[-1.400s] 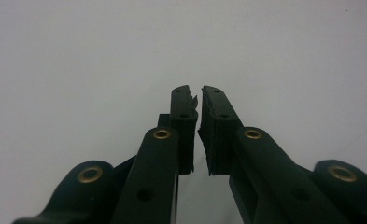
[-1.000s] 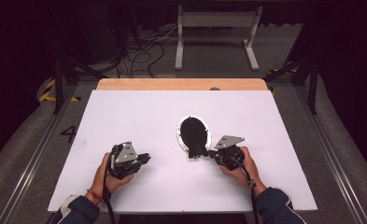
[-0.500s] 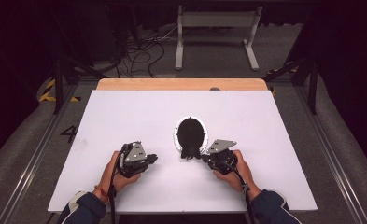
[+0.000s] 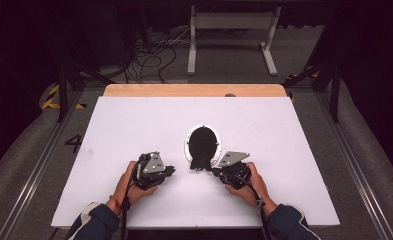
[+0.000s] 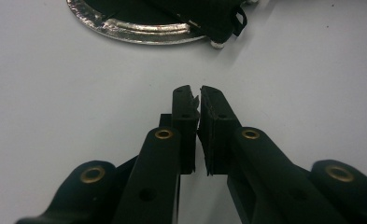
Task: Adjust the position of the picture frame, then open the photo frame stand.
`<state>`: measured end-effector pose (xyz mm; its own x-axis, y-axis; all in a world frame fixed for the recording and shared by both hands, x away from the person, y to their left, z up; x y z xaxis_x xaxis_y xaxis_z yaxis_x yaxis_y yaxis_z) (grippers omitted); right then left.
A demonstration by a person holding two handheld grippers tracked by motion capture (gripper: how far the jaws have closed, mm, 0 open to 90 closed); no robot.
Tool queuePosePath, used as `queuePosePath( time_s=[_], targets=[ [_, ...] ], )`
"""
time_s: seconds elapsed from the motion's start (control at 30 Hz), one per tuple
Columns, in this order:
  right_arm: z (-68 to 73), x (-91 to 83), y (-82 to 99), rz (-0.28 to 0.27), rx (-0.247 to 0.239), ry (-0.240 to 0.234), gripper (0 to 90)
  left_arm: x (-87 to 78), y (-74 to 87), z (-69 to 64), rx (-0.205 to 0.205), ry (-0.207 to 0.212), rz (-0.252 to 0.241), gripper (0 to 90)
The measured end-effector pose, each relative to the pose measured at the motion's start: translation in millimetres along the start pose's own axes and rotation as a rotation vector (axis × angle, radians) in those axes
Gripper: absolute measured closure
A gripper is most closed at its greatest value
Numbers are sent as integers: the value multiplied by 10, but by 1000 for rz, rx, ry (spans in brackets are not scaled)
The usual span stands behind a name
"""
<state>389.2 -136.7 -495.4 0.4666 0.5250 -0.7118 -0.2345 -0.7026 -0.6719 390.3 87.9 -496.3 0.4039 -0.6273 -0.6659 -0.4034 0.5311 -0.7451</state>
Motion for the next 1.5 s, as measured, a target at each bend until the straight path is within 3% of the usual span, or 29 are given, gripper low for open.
queuePosePath(
  time_s=[0.33, 0.5, 0.8, 1.0, 1.27, 1.3, 1.5],
  targets=[
    [2, 12, 12, 8, -22, -4, 881, 30, -43, 17, 9, 12, -6, 849],
    [-12, 9, 21, -1, -10, -12, 853, 1, -54, 38, 18, 9, -20, 848],
    [19, 23, -23, -9, -28, -38, 741, -230, -6, 86, 7, -10, -76, 782],
    [-1, 9, -61, -32, -15, -56, 720, -389, 125, 126, -2, -42, -98, 694],
    [-4, 27, -78, -29, -15, -54, 679, -585, 289, 149, -47, -97, -121, 432],
    [-3, 28, -77, -27, -12, -56, 674, -605, 321, 148, -53, -108, -116, 349],
    [-15, 40, -79, -24, -9, -58, 661, -740, 556, 131, -91, -135, -78, 269]
  ],
)
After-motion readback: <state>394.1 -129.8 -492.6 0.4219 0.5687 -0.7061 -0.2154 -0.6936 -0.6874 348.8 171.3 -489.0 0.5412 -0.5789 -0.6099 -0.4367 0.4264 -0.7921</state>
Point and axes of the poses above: each handheld gripper's, and its own axes: x roughly forward along the jaws, y roughly out of its underside, z roughly to its left, the point moved 6 cm from there along x, roughly forward along the jaws, and after that the axes turned 11 degrees about -x, right-handed, at the moved point
